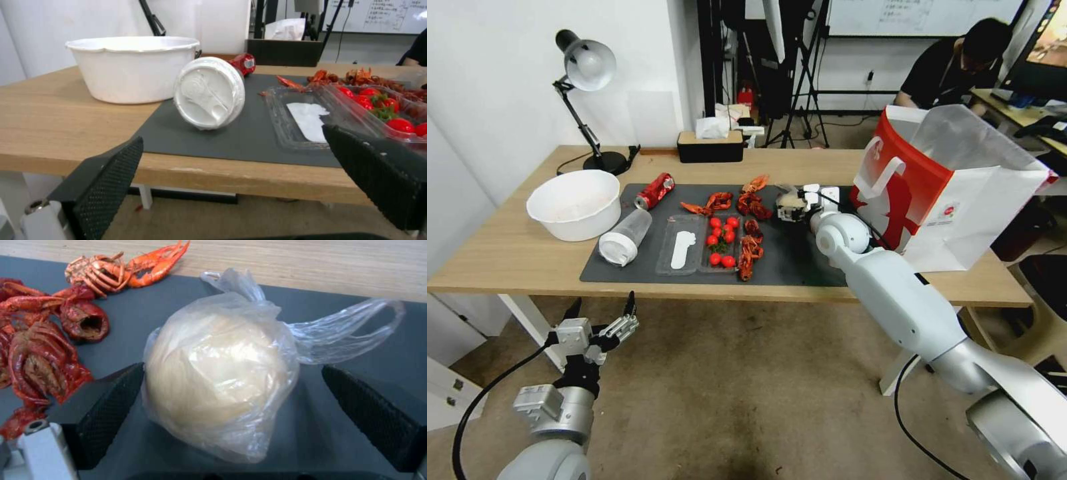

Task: Pick up the trash from the table and place it into the takeout bag.

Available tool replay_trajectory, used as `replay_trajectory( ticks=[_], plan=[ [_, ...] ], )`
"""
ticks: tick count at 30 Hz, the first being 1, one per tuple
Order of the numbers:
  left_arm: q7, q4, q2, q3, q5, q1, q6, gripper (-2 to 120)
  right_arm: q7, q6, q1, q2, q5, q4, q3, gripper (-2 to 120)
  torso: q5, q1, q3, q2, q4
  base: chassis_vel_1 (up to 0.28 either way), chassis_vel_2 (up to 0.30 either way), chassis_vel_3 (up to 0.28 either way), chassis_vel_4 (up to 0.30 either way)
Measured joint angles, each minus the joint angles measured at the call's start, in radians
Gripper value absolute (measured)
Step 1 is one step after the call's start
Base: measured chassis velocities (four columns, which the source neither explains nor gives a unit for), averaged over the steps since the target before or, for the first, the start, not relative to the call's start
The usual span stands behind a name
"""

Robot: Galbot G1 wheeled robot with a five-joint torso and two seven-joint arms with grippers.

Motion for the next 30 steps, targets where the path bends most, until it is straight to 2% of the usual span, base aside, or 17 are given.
replay_trajectory(
  ticks=[8,22,25,26,29,30],
  plan=[
    [-0.003,0.004,-0.001,0.004,0.0,-0.002,-0.004,100,-0.044,-0.005,0.039,0.017,-0.005,-0.062,-0.02,100,0.0,0.0,0.0,0.0,0.0,0.0,0.0,0.0,0.0],
    [-0.004,0.006,0.002,0.009,0.0,-0.004,-0.006,100,-0.054,-0.005,0.065,0.028,-0.007,-0.112,-0.031,100,0.0,0.0,0.0,0.0,0.0001,0.0,0.0,0.0,0.0],
    [-0.004,0.008,0.003,0.009,0.0,-0.005,-0.007,100,-0.054,-0.007,0.057,0.025,-0.007,-0.112,-0.028,90,0.0001,0.0,0.0,0.0,0.0,0.0,0.0,0.0,0.0],
    [-0.004,0.008,0.003,0.009,0.0,-0.005,-0.007,100,-0.054,-0.007,0.057,0.025,-0.007,-0.112,-0.028,90,0.0001,0.0,0.0,0.0,0.0,0.0,0.0,0.0,0.0],
    [-0.003,0.009,0.003,0.009,0.001,-0.006,-0.007,100,-0.049,-0.011,0.044,0.024,-0.004,-0.092,-0.024,76,0.0,0.0,0.0,0.0,0.0,0.0,0.0,0.0,0.0],
    [-0.003,0.009,0.003,0.009,0.001,-0.006,-0.007,100,-0.049,-0.011,0.044,0.024,-0.004,-0.092,-0.024,76,0.0,0.0,0.0,0.0,0.0,0.0,0.0,0.0,0.0]
  ],
)
